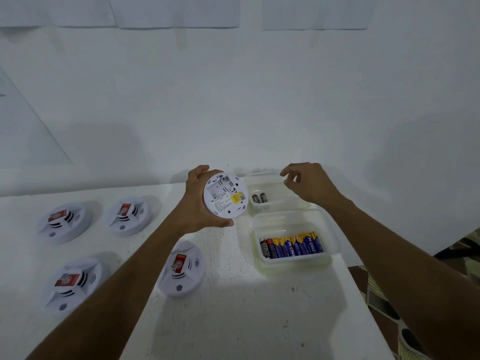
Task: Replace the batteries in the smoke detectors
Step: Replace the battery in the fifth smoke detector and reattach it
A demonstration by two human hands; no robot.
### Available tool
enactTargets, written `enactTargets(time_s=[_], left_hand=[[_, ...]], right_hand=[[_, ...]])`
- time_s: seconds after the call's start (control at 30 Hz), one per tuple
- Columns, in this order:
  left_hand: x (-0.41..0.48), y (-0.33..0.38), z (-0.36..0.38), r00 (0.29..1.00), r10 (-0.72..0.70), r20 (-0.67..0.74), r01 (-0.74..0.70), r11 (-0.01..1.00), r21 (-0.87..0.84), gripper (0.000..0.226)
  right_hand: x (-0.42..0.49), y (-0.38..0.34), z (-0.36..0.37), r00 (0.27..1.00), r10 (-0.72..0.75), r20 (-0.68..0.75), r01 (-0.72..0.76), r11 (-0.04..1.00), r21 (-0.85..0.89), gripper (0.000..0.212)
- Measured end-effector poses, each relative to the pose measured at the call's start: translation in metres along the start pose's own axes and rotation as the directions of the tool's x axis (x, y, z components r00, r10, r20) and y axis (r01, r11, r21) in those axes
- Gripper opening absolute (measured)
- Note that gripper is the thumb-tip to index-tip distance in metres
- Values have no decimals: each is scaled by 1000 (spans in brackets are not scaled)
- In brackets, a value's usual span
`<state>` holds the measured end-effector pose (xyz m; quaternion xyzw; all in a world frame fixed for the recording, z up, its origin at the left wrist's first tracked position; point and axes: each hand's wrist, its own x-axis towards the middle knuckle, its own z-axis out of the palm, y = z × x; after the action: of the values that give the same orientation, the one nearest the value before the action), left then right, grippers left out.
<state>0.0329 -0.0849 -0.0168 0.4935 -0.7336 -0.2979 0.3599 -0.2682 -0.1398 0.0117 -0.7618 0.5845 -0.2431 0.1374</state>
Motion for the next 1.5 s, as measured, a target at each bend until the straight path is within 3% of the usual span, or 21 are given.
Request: enactTargets(time_s=[0.1, 0.2, 0.4, 0.53, 0.8, 0.97, 1.03, 1.13, 1.37, 1.5], left_hand=[[1, 3, 3, 1000, 10, 2, -10, 1000, -12, 109], [3, 5, 6, 1000, 18, 4, -18, 1000, -10, 113], [3, 3, 10, 1000, 20, 14, -21, 1000, 13, 114], [4, 2, 11, 1000, 16, 11, -16, 1000, 20, 114], [6, 3, 12, 1000, 17, 10, -18, 1000, 25, 114], [4, 4, 12, 1000, 28, 7, -29, 999, 17, 117], [3, 5, 13, 999, 33, 7, -33, 999, 14, 116], [2, 10, 17, 999, 46, 11, -46, 999, -4, 114], [-5, 26, 25, 996, 81, 28, -79, 995, -53, 105], [-8, 29, 23, 994, 107, 16, -105, 993, -57, 103]], right_hand=[[11, -14, 8, 972, 58, 229, -54, 998, -23, 20], [18, -23, 19, 927, 100, 361, -84, 995, -61, 27], [27, -33, 33, 905, 101, 413, -87, 995, -52, 33], [31, -39, 36, 899, 97, 428, -75, 995, -67, 18], [27, -43, 33, 927, 104, 360, -113, 994, 4, 14], [8, -48, 12, 987, 139, 79, -155, 955, 253, 10], [-5, -57, 1, 981, 189, -49, -142, 862, 487, 9], [-28, -76, -5, 979, 198, -46, -95, 644, 759, 11], [-54, -96, 21, 962, 246, -118, -63, 621, 781, 9], [-60, -99, 28, 965, 228, -132, -63, 688, 723, 7]])
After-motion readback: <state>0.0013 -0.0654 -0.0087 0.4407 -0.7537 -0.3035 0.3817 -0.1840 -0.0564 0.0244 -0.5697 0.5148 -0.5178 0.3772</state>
